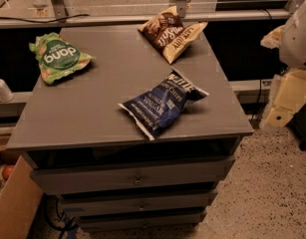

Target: Move blue chip bag near green rice chip bag

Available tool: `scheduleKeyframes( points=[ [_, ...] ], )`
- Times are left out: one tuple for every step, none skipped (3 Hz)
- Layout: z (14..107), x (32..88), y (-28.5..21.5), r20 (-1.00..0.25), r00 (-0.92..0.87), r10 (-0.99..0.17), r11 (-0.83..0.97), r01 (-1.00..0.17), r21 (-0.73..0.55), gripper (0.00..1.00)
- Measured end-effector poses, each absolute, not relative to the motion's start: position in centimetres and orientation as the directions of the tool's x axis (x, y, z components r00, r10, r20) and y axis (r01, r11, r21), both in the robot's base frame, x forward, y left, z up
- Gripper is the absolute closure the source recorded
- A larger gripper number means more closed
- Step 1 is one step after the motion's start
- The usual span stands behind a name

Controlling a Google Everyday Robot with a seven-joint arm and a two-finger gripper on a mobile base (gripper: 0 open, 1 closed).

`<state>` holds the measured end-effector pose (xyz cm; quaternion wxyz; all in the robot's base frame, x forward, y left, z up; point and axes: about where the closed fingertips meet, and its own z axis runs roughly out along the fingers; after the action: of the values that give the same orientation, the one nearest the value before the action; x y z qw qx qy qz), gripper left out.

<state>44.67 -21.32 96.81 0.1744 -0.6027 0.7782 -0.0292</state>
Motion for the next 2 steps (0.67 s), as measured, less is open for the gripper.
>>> scheduleKeyframes(
  points=[
    [97.3,46.4,-19.7,-0.296,-0.183,-0.938,0.265,-0.926,-0.268,0.0],
    [97.7,48.9,-17.6,-0.36,-0.155,-0.92,0.263,-0.925,-0.275,0.0]
  ],
)
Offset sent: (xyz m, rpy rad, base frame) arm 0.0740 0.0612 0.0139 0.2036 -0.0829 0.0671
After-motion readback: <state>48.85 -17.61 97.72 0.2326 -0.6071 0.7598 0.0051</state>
